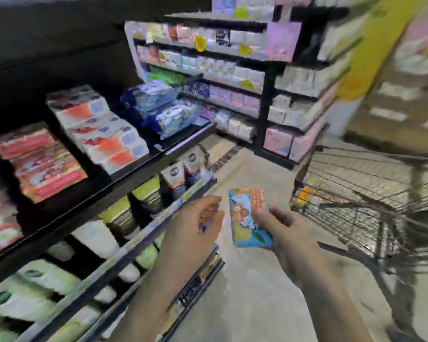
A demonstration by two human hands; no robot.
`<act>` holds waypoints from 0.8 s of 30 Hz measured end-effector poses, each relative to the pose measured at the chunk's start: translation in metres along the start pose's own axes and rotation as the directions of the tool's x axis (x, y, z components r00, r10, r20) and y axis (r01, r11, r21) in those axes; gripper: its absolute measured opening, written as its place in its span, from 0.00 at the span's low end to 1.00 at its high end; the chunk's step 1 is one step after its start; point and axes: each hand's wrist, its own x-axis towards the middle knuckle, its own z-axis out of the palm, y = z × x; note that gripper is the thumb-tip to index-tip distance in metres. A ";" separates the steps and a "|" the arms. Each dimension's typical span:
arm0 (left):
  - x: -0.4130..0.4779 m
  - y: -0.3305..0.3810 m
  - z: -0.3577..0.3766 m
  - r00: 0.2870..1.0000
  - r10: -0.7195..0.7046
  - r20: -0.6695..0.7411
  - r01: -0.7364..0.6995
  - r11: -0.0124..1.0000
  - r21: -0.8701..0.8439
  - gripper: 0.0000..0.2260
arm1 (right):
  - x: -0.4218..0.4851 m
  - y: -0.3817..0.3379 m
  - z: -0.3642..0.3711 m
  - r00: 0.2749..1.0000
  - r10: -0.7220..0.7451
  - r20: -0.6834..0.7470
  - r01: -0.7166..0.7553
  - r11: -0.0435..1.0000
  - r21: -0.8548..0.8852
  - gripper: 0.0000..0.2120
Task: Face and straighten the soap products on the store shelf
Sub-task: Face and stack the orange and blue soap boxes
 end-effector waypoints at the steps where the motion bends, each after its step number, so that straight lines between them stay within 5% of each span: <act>1: 0.012 0.001 0.019 0.999 0.046 0.017 -0.048 0.995 0.090 0.11 | 0.007 -0.003 -0.021 0.999 0.017 -0.027 -0.017 1.000 0.021 0.13; 6: 0.063 0.022 0.111 0.945 0.319 0.071 -0.323 0.881 0.344 0.13 | 0.033 -0.016 -0.119 0.982 0.069 -0.174 -0.056 0.995 0.080 0.07; 13: 0.125 0.044 0.209 0.896 0.320 0.309 -0.435 0.773 0.462 0.12 | 0.077 -0.021 -0.217 0.943 0.082 -0.324 -0.055 0.994 0.091 0.07; 24: 0.275 0.027 0.328 0.821 0.373 0.432 -0.552 0.710 0.437 0.08 | 0.209 -0.022 -0.318 0.862 0.161 -0.481 -0.099 0.983 0.153 0.08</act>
